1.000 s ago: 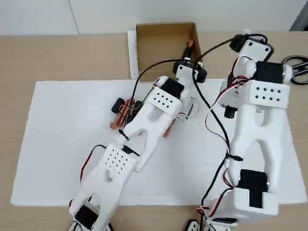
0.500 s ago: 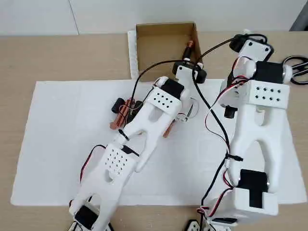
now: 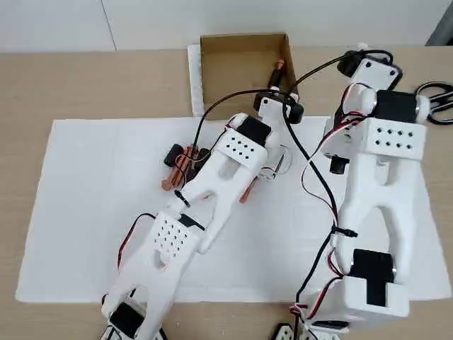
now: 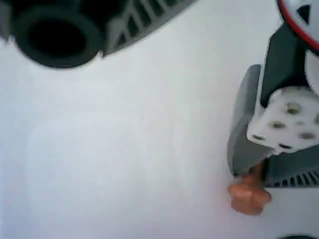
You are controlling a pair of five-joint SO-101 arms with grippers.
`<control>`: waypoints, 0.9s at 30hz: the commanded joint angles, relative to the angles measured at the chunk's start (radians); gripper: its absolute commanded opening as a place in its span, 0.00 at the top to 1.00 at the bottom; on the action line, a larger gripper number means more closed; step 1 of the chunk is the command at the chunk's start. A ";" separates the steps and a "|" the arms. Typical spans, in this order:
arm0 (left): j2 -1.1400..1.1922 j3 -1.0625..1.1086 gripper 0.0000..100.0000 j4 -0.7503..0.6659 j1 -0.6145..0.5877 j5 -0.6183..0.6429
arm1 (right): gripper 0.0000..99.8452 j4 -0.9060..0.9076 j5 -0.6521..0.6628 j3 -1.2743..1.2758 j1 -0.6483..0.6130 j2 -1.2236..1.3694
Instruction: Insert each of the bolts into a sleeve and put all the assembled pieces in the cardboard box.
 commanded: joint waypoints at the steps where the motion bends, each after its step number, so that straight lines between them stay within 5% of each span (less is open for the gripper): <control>1: -0.014 -0.004 1.00 0.005 0.000 -0.002 | 1.00 0.005 0.009 -0.006 0.004 -0.051; 9: -0.021 -0.211 1.00 0.106 -0.009 -0.063 | 1.00 -0.001 0.008 -0.006 0.007 -0.058; 18: -0.021 -0.441 1.00 0.126 -0.161 -0.075 | 1.00 -0.039 0.005 -0.009 0.010 -0.068; 27: -0.021 -0.618 1.00 0.126 -0.189 -0.078 | 1.00 -0.073 0.006 -0.005 0.004 -0.423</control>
